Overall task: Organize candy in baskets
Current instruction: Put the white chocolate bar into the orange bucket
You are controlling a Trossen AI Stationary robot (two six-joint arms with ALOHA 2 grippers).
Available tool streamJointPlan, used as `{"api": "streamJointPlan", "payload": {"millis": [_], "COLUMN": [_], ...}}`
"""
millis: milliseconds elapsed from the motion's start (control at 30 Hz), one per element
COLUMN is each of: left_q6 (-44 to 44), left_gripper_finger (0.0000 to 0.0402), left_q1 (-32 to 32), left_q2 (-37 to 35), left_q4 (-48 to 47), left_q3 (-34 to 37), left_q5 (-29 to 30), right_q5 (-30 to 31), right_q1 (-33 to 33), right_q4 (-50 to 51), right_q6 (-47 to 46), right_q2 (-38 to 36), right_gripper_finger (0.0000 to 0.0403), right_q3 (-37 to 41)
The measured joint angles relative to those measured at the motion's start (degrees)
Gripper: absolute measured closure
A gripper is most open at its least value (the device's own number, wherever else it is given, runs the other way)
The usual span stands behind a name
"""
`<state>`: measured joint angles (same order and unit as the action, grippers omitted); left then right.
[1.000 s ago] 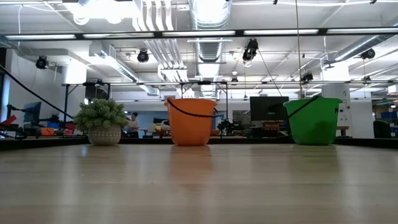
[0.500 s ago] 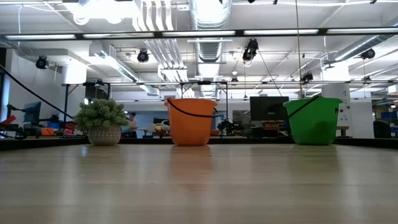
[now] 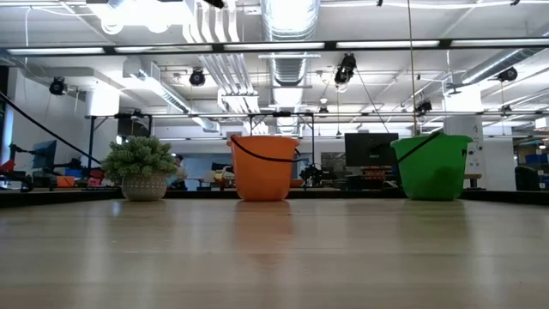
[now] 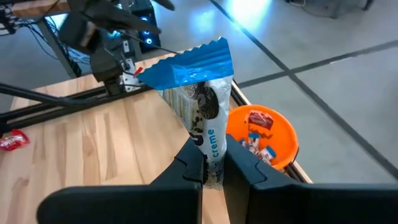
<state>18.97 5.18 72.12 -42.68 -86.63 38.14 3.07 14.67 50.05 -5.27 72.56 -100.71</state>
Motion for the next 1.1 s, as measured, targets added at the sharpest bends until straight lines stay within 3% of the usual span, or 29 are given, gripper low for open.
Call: {"api": "streamJointPlan", "payload": {"millis": [267, 433, 633, 833, 1100], "left_q6": [0.0, 0.0, 0.0, -1.5, -2.1], "left_gripper_finger": [0.0256, 0.0256, 0.0256, 0.0256, 0.0256], "left_q1": [5.0, 7.4, 8.9, 9.2, 9.2], "left_q2": [0.0, 0.0, 0.0, 0.2, 0.2], "left_q4": [0.0, 0.0, 0.0, -0.3, -1.2], "left_q3": [0.0, 0.0, 0.0, 0.1, 0.1], "left_q5": [-0.1, -0.1, -0.1, -0.2, -0.2], "right_q5": [-2.6, -9.1, -9.8, -18.0, -18.5], "right_q1": [1.4, 5.2, 11.0, 15.5, 18.1], "right_q4": [-6.5, -12.3, -14.6, -20.3, -23.6], "right_q6": [5.2, 6.6, 6.4, 6.6, 6.9], "right_q2": [4.9, 10.4, 16.6, 23.2, 28.1], "right_gripper_finger": [0.0385, 0.0385, 0.0385, 0.0385, 0.0367], "right_q3": [0.0, 0.0, 0.0, 0.0, 0.0]}}
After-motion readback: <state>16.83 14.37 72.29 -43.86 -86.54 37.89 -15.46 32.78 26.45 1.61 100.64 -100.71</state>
